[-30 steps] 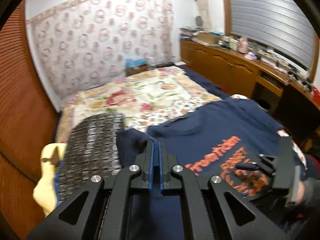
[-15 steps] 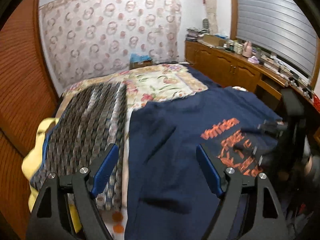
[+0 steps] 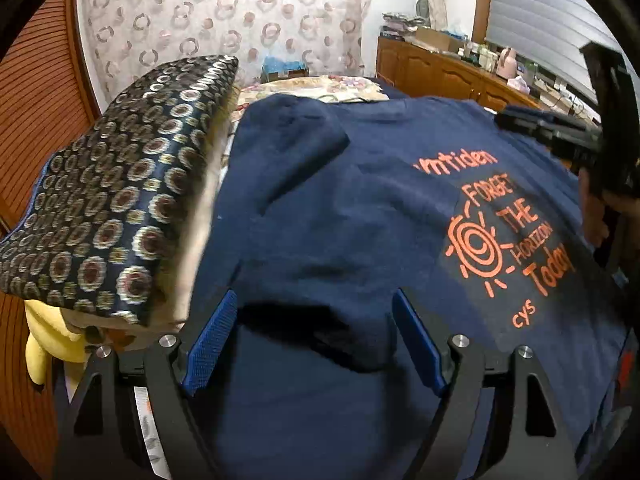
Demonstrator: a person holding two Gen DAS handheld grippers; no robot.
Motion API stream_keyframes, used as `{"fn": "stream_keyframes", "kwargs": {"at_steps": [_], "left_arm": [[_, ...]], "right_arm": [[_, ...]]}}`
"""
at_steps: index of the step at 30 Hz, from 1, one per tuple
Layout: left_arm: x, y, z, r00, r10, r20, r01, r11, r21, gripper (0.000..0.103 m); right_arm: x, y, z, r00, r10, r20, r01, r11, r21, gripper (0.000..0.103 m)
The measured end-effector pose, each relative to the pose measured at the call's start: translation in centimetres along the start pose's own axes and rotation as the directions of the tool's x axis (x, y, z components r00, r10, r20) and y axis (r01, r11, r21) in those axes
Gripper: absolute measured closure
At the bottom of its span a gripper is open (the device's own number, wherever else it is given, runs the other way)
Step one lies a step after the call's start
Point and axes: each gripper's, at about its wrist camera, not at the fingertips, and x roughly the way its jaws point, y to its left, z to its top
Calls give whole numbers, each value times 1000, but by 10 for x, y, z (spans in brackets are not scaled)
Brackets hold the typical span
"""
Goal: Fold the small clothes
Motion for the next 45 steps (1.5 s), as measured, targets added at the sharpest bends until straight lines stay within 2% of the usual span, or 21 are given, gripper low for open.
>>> {"fn": "stream_keyframes", "kwargs": {"at_steps": [6,10,12,13,15,20,24,28,30,34,38,40,41,42,44,45], "left_arm": [[12,-6,-2,1000,8,-30,-8,1000,1,22],[12,-6,-1,999,6,-32,-6,1000,0,21],[15,-7,0,999,-5,-39,5,1000,5,14],[16,-10,1,999,-7,-43,7,1000,13,12],[19,-13,1,998,-7,-57,9,999,32,2],[21,-13,3,998,-13,-67,15,1000,27,0],[21,-14,3,998,-12,-67,14,1000,28,0],[21,-14,4,998,-12,-68,14,1000,27,0],[21,-15,4,998,-12,-68,13,1000,27,0],[21,-15,4,998,-11,-68,13,1000,27,0],[20,-15,4,998,-11,-68,13,1000,27,0],[20,-15,4,998,-11,-69,13,1000,27,0],[20,-16,4,998,-11,-69,13,1000,27,0],[20,-15,4,998,-11,-69,13,1000,27,0],[20,-16,4,998,-11,-69,12,1000,27,0],[20,-16,5,998,-11,-69,12,1000,27,0]], "right_arm": [[-1,-24,0,997,-74,-11,74,997,37,42],[-1,-52,-5,989,-132,-59,136,989,66,42],[-3,-64,-9,986,-143,-83,149,986,78,42],[-4,-73,-11,983,-154,-103,163,983,84,42],[-7,-85,-17,974,-186,-133,199,975,94,42],[-5,-126,-43,942,-233,-244,276,948,160,42],[-2,-147,-64,921,-238,-307,308,930,200,42],[0,-155,-74,913,-221,-343,315,917,246,42],[0,-160,-75,914,-193,-357,302,912,278,42],[0,-177,-76,929,-122,-350,253,898,359,42],[-5,-195,-78,944,-44,-327,191,881,433,59],[-8,-202,-80,946,-33,-322,185,872,453,65],[-6,-201,-79,948,-28,-318,180,869,461,74],[-6,-202,-80,950,-17,-312,169,866,470,77],[-6,-205,-81,948,-42,-316,190,870,455,82],[-7,-206,-81,946,-57,-318,202,873,444,90]]}}
